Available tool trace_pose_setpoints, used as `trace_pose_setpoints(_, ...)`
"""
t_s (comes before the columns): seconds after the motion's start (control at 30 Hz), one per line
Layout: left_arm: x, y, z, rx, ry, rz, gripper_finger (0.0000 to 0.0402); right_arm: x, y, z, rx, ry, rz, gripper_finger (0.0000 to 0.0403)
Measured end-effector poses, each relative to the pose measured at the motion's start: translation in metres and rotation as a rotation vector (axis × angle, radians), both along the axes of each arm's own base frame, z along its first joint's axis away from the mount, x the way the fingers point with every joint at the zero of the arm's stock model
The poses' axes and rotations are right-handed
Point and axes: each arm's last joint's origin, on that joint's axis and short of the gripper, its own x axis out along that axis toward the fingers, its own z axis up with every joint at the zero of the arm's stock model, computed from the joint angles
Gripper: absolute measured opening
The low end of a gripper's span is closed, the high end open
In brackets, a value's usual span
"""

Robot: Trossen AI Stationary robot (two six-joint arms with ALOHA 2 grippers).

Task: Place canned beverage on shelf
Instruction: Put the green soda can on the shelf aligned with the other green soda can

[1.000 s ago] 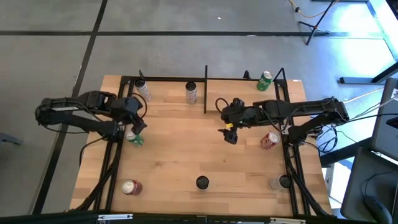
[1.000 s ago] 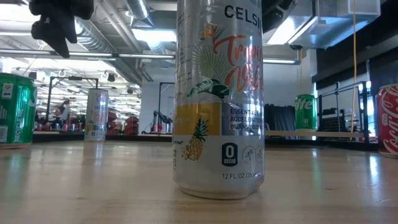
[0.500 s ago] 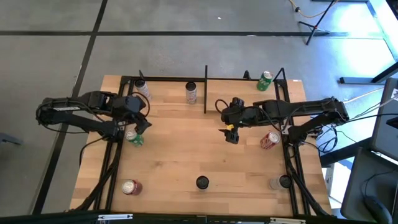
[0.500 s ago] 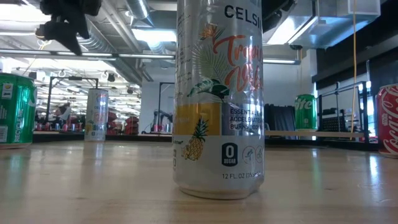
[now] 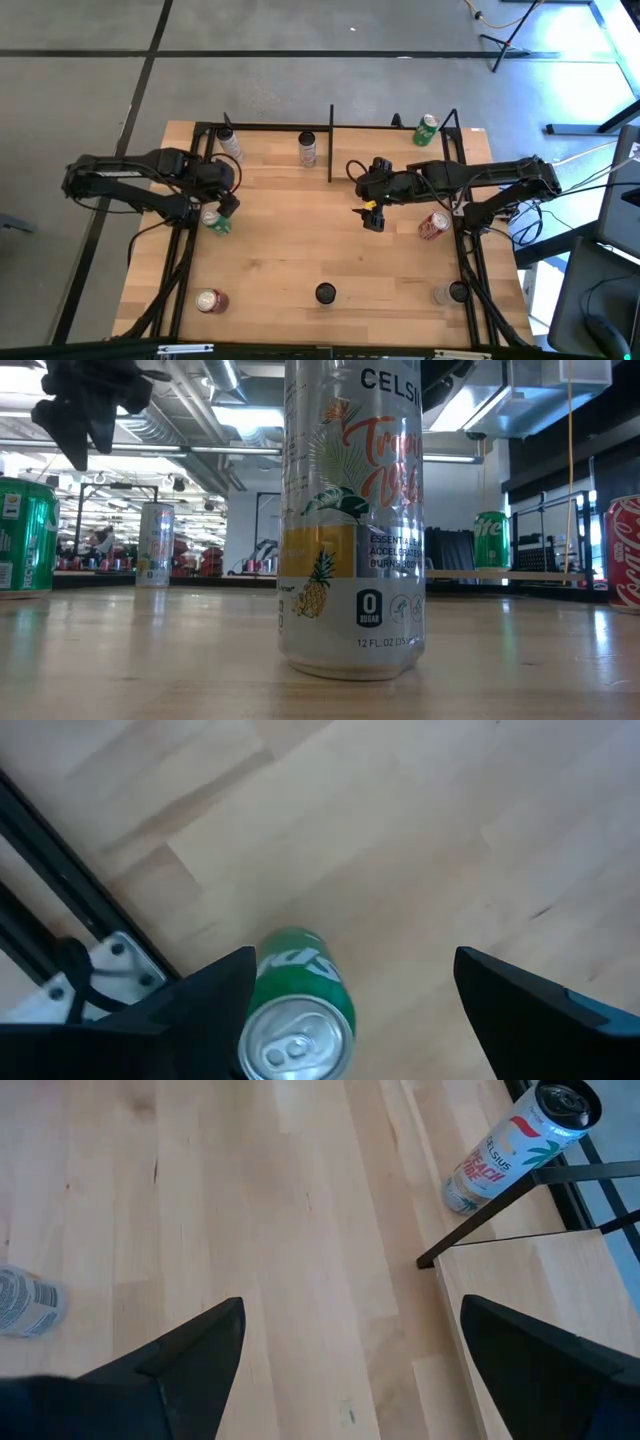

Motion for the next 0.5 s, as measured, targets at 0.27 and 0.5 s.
trace_pose_setpoints(0.27, -0.010, -0.006, -0.004, -0.050, 0.128, 0.098, 0.0330, 0.000, 0.000, 0.000, 0.017, -0.007, -0.019, 0.0357)
trace_pose_setpoints(0.5, -0.010, -0.010, -0.004, -0.046, 0.135, 0.077, 0.0330, 0.001, 0.000, 0.001, 0.018, -0.013, -0.020, 0.0357)
